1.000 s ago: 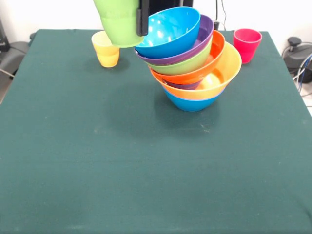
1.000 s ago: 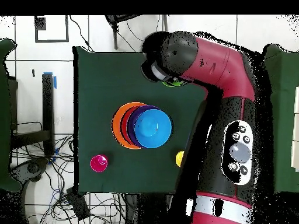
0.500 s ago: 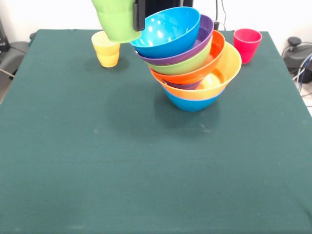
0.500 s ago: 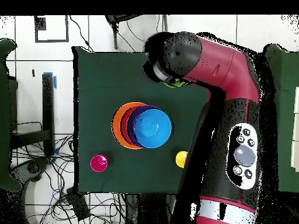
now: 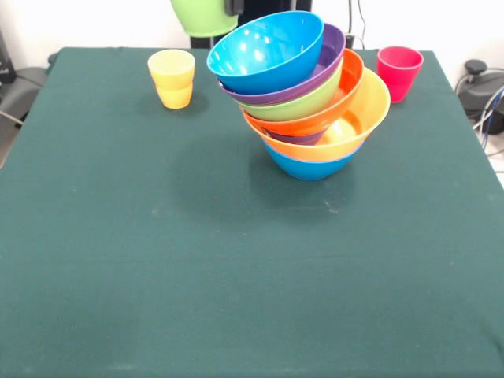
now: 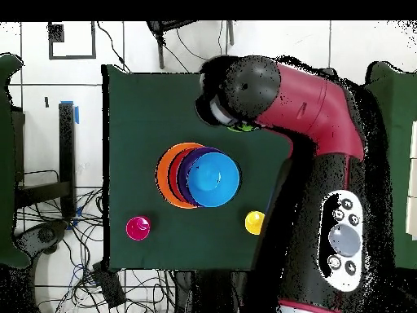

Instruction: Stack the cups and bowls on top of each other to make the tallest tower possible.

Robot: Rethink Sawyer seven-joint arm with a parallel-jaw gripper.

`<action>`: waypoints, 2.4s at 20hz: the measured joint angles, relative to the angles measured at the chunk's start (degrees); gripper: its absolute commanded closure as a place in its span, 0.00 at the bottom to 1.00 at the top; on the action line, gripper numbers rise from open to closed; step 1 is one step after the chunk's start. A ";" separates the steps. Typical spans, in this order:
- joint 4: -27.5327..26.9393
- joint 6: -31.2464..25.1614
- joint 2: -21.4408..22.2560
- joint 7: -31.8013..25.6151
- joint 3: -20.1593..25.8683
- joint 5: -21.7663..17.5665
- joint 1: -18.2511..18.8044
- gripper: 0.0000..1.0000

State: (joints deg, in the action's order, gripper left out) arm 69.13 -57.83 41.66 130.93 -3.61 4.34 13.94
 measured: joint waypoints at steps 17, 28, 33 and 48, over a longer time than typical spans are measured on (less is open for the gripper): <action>11.64 1.51 6.11 0.00 0.46 -0.56 -0.06 1.00; 18.78 8.42 6.55 0.00 2.04 -5.12 0.04 1.00; 21.64 11.25 6.55 0.00 3.23 -6.56 0.25 1.00; 23.95 13.65 6.18 0.00 6.28 -8.35 1.76 1.00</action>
State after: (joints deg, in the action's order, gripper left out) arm 93.08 -44.18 47.84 130.93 2.66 -4.01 15.70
